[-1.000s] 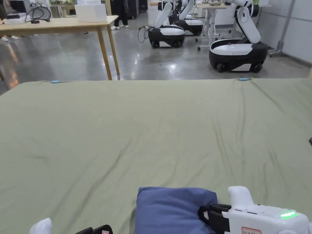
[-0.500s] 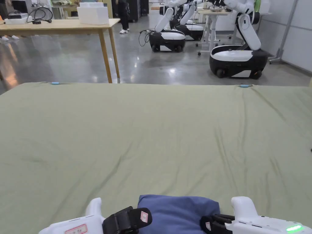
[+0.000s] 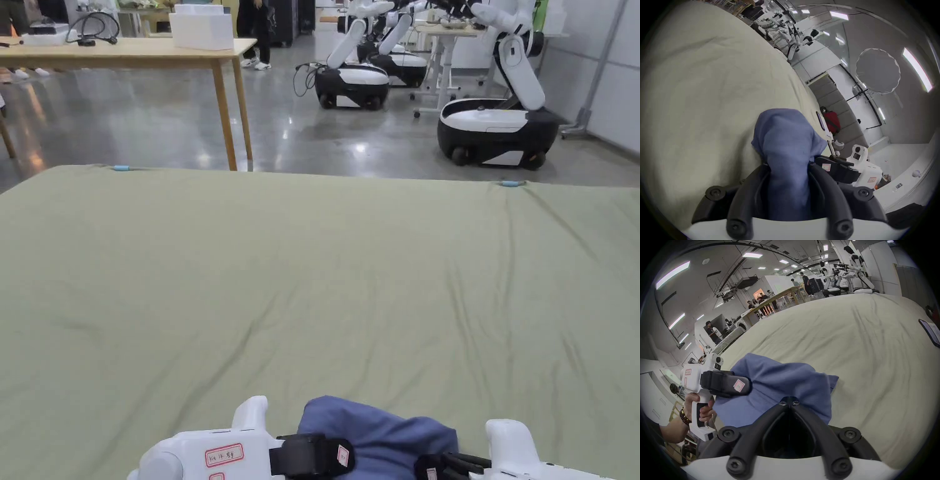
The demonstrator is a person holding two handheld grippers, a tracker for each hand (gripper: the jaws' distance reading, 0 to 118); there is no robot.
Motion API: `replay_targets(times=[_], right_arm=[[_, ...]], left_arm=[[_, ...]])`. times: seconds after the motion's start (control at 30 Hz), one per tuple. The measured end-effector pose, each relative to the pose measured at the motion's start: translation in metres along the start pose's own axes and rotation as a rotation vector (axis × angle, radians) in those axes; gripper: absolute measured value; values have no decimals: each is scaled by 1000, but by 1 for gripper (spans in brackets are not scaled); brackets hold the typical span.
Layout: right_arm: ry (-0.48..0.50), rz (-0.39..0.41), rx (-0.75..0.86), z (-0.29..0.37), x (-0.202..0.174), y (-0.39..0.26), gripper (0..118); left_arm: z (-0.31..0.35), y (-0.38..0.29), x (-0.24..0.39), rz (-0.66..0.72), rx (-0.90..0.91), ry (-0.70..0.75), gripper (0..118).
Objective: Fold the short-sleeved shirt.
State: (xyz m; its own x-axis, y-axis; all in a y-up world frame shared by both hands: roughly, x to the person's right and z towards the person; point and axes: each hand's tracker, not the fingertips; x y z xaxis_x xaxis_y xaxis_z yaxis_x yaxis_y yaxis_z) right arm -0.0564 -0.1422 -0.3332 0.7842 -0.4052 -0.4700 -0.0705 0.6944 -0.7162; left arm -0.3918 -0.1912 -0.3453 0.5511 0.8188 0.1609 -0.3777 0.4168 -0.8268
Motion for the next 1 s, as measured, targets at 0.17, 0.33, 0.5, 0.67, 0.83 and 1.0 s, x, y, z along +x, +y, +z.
replay_targets(times=[0.17, 0.33, 0.5, 0.67, 0.83, 1.0], right_arm=[[90, -54, 46, 12, -4, 4, 1], [96, -32, 77, 34, -20, 8, 1], [68, -77, 44, 39, -40, 5, 1], [69, -100, 14, 40, -62, -3, 1], [51, -119, 3, 30, -75, -3, 1], [57, -115, -11, 25, -82, 2, 1]], left_arm=[[18, 13, -5, 13, -18, -22, 24], [111, 53, -48, -51, -17, 37, 24], [257, 107, -124, -26, 37, 158, 24], [385, 142, -181, -5, 101, 327, 24], [427, 150, -221, 79, 135, 367, 24], [420, 153, -220, 113, 177, 420, 113]])
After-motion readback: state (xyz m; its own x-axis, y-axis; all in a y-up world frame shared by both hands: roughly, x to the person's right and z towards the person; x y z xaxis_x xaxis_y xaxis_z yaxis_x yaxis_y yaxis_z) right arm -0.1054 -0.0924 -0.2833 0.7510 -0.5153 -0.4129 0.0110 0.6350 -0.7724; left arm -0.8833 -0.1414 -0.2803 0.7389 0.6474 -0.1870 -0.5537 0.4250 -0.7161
